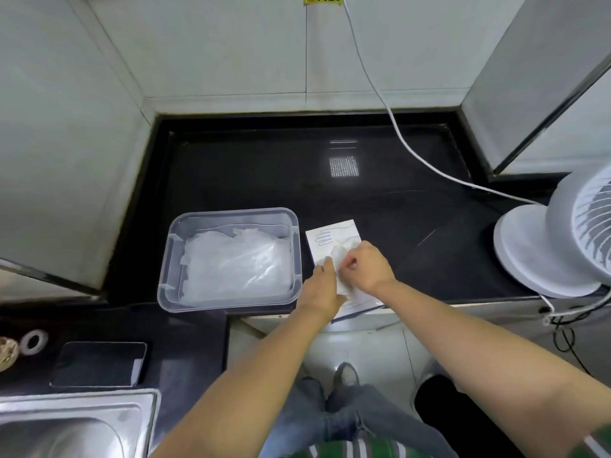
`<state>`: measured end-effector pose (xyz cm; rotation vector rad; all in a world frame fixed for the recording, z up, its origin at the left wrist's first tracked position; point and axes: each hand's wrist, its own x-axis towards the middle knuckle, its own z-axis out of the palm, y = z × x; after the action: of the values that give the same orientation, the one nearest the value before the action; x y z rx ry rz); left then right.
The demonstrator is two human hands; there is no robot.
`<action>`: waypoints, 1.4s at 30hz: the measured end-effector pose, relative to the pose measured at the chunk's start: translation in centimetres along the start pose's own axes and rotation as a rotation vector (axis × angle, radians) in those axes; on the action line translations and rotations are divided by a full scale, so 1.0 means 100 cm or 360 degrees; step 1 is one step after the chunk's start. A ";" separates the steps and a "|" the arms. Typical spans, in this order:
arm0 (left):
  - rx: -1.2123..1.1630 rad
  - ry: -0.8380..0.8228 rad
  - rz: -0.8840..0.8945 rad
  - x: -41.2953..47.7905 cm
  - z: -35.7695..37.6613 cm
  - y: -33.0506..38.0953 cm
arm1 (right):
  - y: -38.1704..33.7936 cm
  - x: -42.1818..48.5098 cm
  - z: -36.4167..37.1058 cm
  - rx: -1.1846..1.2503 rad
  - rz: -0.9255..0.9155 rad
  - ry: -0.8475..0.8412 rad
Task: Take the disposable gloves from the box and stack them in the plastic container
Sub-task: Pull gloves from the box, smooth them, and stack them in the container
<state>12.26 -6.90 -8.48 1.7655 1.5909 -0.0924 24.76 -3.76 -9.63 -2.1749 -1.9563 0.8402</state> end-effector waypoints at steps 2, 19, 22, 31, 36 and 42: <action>-0.0024 0.0035 -0.0004 0.002 0.002 0.000 | 0.002 0.002 -0.008 0.0311 -0.0031 -0.0076; 0.0013 0.0049 -0.0103 0.013 -0.001 0.007 | 0.000 0.010 -0.027 0.0699 0.0018 -0.0059; 0.0037 0.0052 -0.0106 0.013 -0.002 0.008 | -0.005 0.013 -0.032 0.1097 0.0081 0.0173; 0.0042 0.0056 -0.0100 0.015 -0.003 0.011 | -0.004 0.005 -0.042 0.1307 0.0057 0.0568; -0.0047 0.0032 -0.0102 0.015 -0.001 0.008 | -0.007 0.011 -0.071 0.1475 0.0126 0.0737; -0.0746 0.0106 -0.0207 0.016 -0.022 0.024 | 0.008 0.011 -0.060 0.1547 0.0224 0.0406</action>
<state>13.78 -4.21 -6.59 1.3148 1.6145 0.2610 28.20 -1.18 -5.30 -1.6878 -0.9428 1.1348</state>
